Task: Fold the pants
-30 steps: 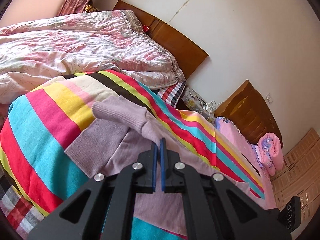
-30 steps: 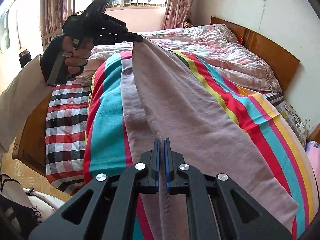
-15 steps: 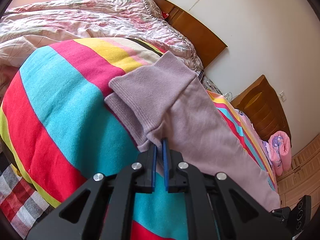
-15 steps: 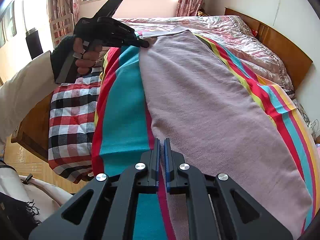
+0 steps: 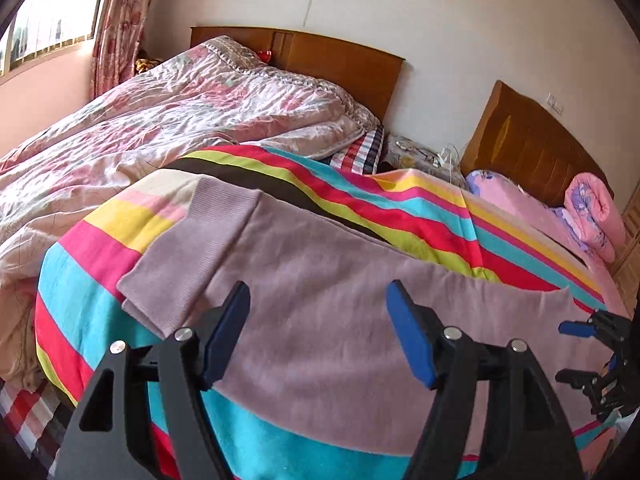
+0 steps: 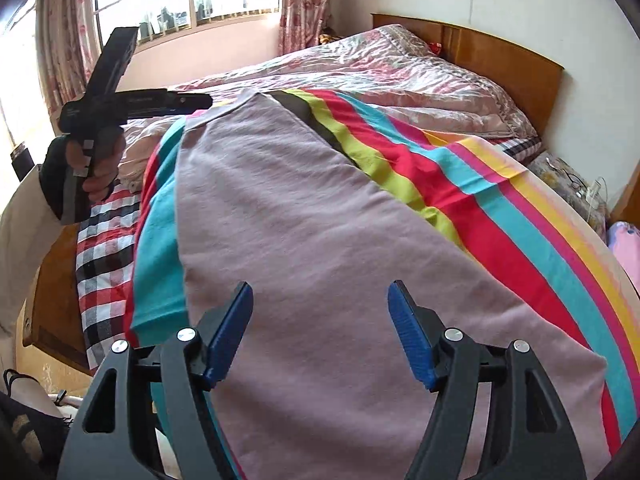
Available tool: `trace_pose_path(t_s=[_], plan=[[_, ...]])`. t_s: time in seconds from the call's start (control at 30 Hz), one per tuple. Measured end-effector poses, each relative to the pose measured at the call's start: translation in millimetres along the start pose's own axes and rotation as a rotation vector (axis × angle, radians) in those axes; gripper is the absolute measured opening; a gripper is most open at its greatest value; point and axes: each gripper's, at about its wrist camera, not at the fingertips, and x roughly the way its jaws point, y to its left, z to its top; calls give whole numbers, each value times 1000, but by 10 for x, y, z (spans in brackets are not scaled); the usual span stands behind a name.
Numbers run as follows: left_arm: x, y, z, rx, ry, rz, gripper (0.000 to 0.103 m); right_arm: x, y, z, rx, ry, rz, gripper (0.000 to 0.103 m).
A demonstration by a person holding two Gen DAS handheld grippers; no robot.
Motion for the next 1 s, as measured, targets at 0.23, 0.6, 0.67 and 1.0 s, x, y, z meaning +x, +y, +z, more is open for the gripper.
trace_pose_path(t_s=[0.23,0.6,0.67,1.0], plan=[[857,-241,193,59,182,42,75,235,-880,-66,154,117,-83,68],[668,-511,93,91,112,109,75,632,-1052,315,0,100,105,34],[691,-547,40,105,120,121,75,715,-1047,345,-41,116,118,33],[831,-626,-85,165,108,170,86,751,-878,237,-182,101,83,12]])
